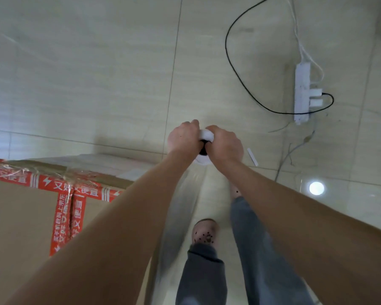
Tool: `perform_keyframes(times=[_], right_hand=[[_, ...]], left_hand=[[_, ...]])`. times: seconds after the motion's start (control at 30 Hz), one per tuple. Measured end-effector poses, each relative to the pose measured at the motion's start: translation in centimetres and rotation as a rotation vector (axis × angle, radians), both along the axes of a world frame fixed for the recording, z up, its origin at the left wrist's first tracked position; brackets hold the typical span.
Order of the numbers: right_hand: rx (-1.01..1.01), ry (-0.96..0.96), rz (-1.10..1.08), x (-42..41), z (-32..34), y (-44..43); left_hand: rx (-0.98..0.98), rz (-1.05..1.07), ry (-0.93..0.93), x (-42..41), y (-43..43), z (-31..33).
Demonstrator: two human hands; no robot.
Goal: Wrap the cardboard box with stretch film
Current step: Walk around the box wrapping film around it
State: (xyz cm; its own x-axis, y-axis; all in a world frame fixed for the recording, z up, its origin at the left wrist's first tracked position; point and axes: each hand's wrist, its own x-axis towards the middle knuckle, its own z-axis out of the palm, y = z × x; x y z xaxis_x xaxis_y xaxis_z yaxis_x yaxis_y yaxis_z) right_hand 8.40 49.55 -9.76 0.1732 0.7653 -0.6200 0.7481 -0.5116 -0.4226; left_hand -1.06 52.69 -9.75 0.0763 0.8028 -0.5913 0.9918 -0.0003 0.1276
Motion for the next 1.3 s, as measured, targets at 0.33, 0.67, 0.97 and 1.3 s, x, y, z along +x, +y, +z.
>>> perform_keyframes(times=[0.33, 0.67, 0.97, 1.3], right_hand=[[0.094, -0.006, 0.193, -4.1, 0.2, 5.9], [-0.062, 0.103, 0.195, -8.1, 0.2, 7.9], [-0.165, 0.169, 0.193, -7.3, 0.9, 8.2], [-0.178, 0.144, 0.244, -8.2, 0.5, 10.0]], left_hand=[[0.033, 0.699, -0.115, -5.3, 2.5, -0.1], [0.02, 0.808, -0.081, -8.9, 3.3, -0.1], [0.05, 0.471, -0.053, -6.8, 3.1, 0.5], [0.018, 0.414, -0.038, -8.7, 5.8, -0.4]])
